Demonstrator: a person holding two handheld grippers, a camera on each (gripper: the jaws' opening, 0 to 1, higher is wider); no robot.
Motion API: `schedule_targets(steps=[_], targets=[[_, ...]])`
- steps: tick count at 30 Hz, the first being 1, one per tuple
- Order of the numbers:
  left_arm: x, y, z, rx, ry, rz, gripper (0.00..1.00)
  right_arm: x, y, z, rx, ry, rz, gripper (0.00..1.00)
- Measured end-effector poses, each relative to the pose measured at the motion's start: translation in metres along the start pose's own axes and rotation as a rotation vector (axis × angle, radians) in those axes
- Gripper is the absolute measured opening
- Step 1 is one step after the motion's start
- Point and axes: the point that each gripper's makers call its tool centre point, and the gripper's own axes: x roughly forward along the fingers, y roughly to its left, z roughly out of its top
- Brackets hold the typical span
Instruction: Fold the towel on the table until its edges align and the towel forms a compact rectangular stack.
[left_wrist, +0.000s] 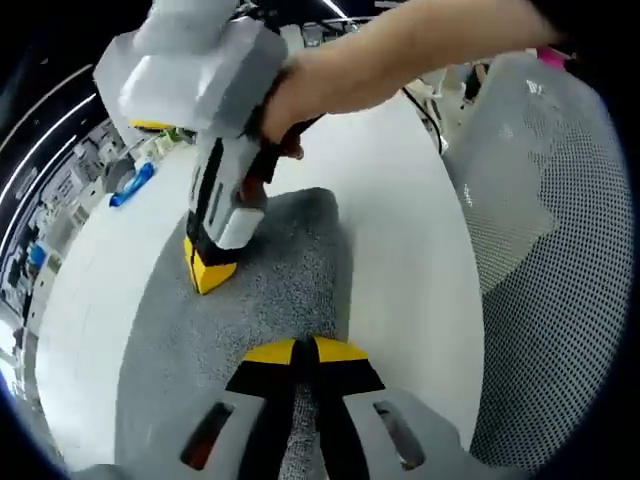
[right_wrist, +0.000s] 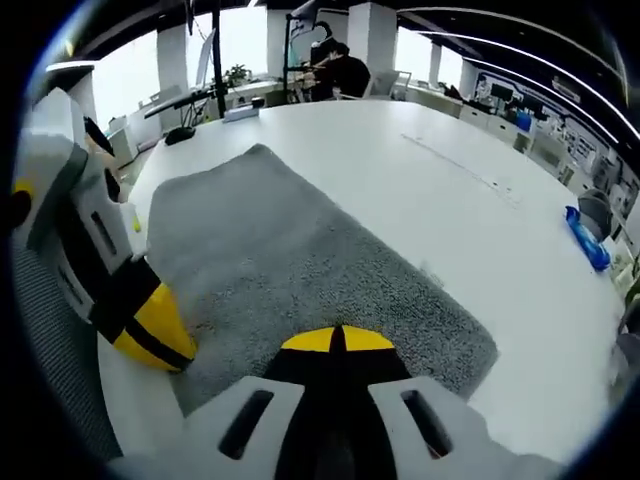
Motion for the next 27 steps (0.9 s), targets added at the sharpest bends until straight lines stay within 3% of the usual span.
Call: schedule_targets(steps=[6, 15, 27], targets=[[-0.003, -0.004, -0.003, 0.164, 0.068, 0.022, 0.03, -0.004, 0.000, -0.004, -0.040, 0.039, -0.024, 0.00], [-0.007, -0.003, -0.012, 0.217, 0.140, 0.025, 0.02, -0.013, 0.003, -0.014, -0.065, 0.082, -0.042, 0.00], [-0.012, 0.000, -0.021, 0.235, 0.171, 0.031, 0.02, -0.022, 0.007, -0.023, -0.041, 0.101, -0.045, 0.00]])
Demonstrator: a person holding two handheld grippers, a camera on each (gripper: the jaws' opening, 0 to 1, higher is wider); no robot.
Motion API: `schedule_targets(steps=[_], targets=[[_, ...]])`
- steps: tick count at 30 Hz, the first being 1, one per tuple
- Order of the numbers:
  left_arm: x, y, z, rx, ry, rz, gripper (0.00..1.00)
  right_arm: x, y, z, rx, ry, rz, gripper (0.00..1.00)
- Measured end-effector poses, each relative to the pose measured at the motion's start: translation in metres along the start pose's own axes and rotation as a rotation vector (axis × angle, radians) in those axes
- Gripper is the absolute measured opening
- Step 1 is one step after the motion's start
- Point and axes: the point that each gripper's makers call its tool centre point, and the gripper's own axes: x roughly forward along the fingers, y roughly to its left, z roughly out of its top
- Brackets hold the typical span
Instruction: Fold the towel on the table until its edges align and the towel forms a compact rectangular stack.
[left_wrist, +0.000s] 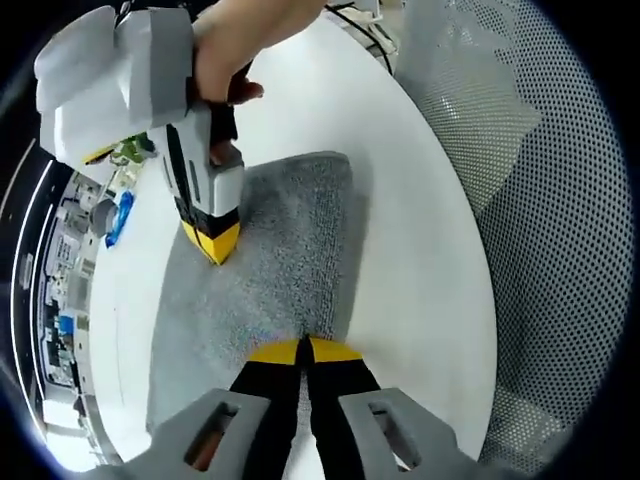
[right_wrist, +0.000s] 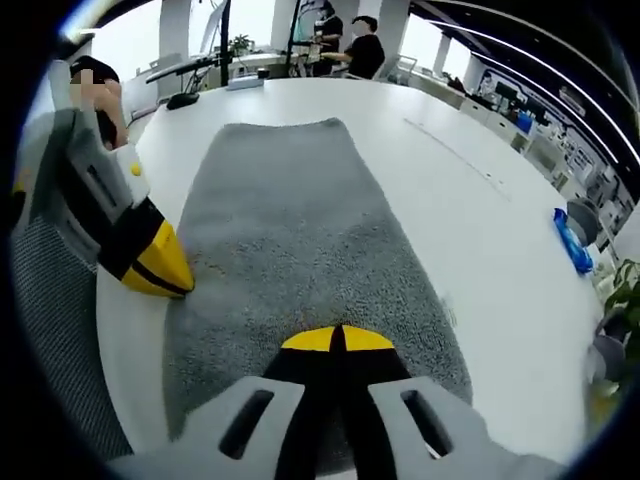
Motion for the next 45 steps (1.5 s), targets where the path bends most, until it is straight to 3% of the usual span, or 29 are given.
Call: schedule_targets(steps=[18, 27, 45], targets=[[-0.001, 0.008, -0.016, -0.096, 0.022, 0.011, 0.01, -0.012, 0.013, -0.012, 0.054, -0.018, -0.033, 0.00], [-0.001, 0.012, -0.020, -0.190, 0.026, 0.013, 0.01, -0.013, 0.015, -0.013, 0.076, -0.015, -0.049, 0.00], [-0.002, 0.020, -0.033, -0.251, 0.033, 0.036, 0.01, -0.018, 0.030, -0.016, 0.079, -0.027, -0.078, 0.00]])
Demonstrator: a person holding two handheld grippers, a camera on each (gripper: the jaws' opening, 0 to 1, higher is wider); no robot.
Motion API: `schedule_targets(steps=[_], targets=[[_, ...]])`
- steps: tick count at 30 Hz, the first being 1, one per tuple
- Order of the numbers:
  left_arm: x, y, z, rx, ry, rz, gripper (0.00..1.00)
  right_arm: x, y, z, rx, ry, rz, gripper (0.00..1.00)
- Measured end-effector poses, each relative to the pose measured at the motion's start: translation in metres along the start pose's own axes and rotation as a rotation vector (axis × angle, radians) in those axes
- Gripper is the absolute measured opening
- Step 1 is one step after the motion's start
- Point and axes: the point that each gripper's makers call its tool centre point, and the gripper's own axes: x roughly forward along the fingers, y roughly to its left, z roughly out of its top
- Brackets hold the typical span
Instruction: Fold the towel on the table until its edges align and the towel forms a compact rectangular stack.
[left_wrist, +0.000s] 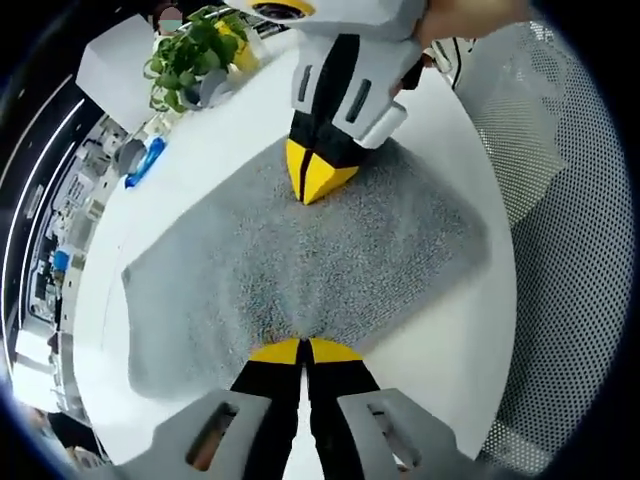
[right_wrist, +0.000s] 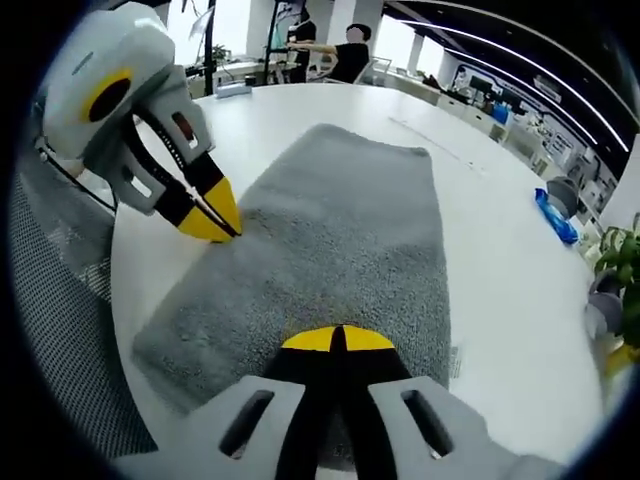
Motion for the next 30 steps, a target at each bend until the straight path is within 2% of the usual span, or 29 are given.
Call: schedule_targets(steps=[7, 12, 15, 22, 25, 27, 29, 30], targets=[[-0.001, 0.005, -0.006, -0.038, 0.003, 0.007, 0.01, -0.002, 0.009, 0.000, 0.005, -0.005, 0.020, 0.00], [-0.002, 0.006, -0.011, -0.073, -0.004, 0.023, 0.01, -0.004, 0.020, -0.001, 0.016, 0.033, 0.062, 0.00], [-0.002, 0.006, -0.011, -0.071, -0.002, 0.033, 0.01, -0.005, 0.025, -0.002, -0.020, 0.058, 0.064, 0.00], [-0.003, 0.008, -0.012, -0.072, 0.012, 0.063, 0.01, -0.009, 0.035, -0.005, -0.028, 0.071, 0.075, 0.00], [-0.003, 0.009, -0.014, -0.065, 0.001, 0.064, 0.01, -0.009, 0.035, -0.005, -0.028, 0.069, 0.064, 0.00], [-0.003, 0.010, -0.014, -0.093, -0.009, 0.064, 0.01, -0.010, 0.038, -0.005, -0.033, 0.069, 0.060, 0.00], [-0.004, 0.009, -0.014, -0.077, -0.005, 0.070, 0.01, -0.012, 0.043, -0.007, -0.048, 0.063, 0.047, 0.00], [-0.004, 0.008, -0.013, -0.028, 0.009, 0.080, 0.01, -0.013, 0.046, -0.007, -0.060, 0.061, 0.046, 0.00]])
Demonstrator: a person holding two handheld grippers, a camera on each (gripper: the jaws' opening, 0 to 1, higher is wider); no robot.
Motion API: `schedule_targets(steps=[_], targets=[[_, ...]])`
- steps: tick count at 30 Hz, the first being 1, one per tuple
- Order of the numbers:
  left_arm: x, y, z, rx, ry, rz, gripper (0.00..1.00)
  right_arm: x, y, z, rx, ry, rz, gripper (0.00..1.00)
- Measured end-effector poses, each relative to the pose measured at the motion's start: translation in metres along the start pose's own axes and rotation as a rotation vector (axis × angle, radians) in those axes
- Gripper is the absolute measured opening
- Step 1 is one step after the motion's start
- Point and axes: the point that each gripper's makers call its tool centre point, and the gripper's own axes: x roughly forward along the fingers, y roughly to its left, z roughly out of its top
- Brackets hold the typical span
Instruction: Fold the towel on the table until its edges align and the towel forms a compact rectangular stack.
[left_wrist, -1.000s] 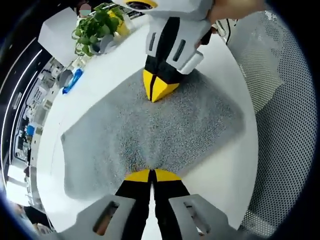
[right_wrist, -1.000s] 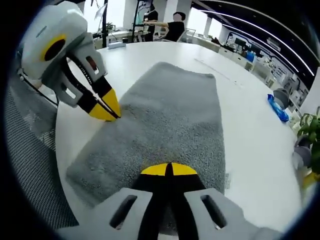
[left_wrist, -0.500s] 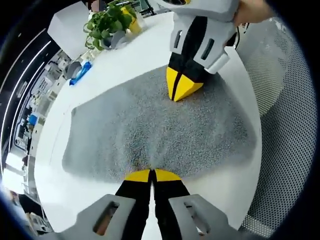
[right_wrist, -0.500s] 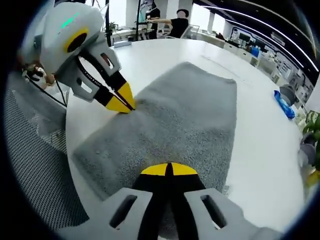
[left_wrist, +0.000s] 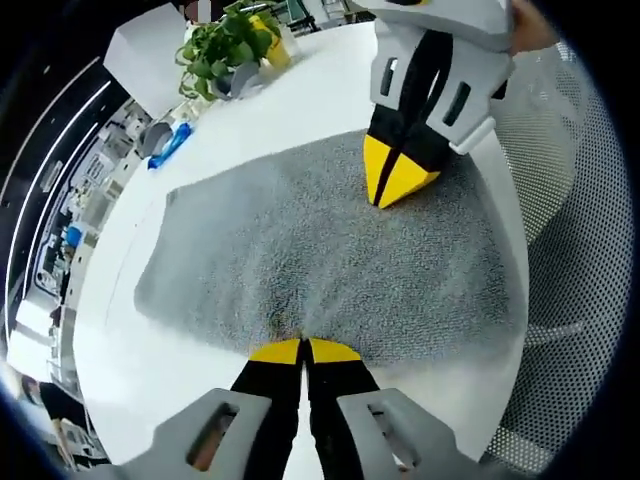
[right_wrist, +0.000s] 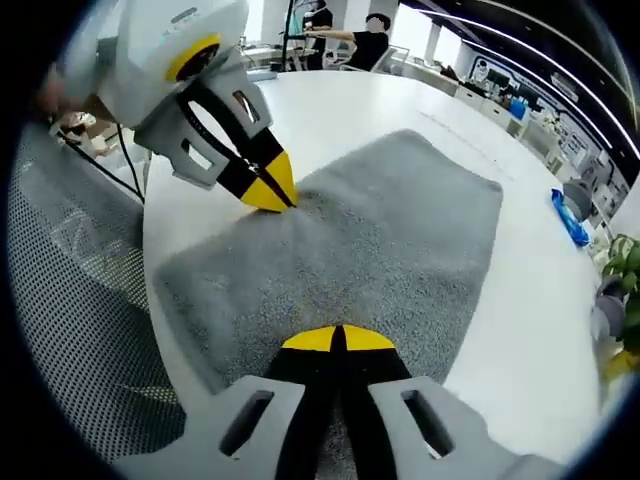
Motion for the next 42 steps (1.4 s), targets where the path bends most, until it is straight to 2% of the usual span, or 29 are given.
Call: schedule_targets(steps=[2, 4, 13, 17, 21, 23, 31, 35, 37, 39, 42], targets=[[0.000, -0.001, 0.001, 0.041, 0.012, 0.011, 0.01, -0.001, 0.003, -0.001, -0.044, -0.001, 0.001, 0.00], [0.000, -0.002, 0.001, 0.038, 0.015, 0.014, 0.01, -0.002, 0.006, -0.002, -0.065, -0.001, 0.007, 0.00], [-0.001, -0.002, 0.001, 0.050, 0.016, 0.030, 0.01, -0.005, 0.006, -0.004, -0.003, -0.032, 0.052, 0.00], [0.000, -0.001, 0.000, 0.020, 0.009, 0.035, 0.01, -0.006, 0.010, -0.005, -0.010, -0.040, 0.059, 0.00], [-0.002, 0.000, -0.001, -0.037, 0.003, 0.019, 0.01, -0.010, 0.014, -0.008, -0.043, 0.000, 0.086, 0.00], [-0.003, -0.002, -0.002, -0.045, 0.004, 0.018, 0.01, -0.009, 0.015, -0.008, -0.044, -0.005, 0.094, 0.00], [-0.003, -0.002, -0.003, -0.052, -0.018, 0.022, 0.01, -0.010, 0.015, -0.008, 0.024, -0.047, 0.133, 0.00], [-0.004, -0.002, -0.003, -0.095, -0.021, 0.018, 0.01, -0.012, 0.023, -0.007, 0.112, -0.048, 0.187, 0.00], [-0.005, -0.003, -0.004, -0.089, -0.022, 0.016, 0.01, -0.013, 0.025, -0.008, 0.096, -0.062, 0.181, 0.00], [-0.005, -0.003, -0.004, -0.095, -0.033, 0.020, 0.01, -0.013, 0.026, -0.007, 0.039, -0.075, 0.162, 0.00], [-0.006, -0.003, -0.005, -0.103, -0.047, 0.022, 0.01, -0.012, 0.025, -0.006, 0.033, -0.076, 0.159, 0.00]])
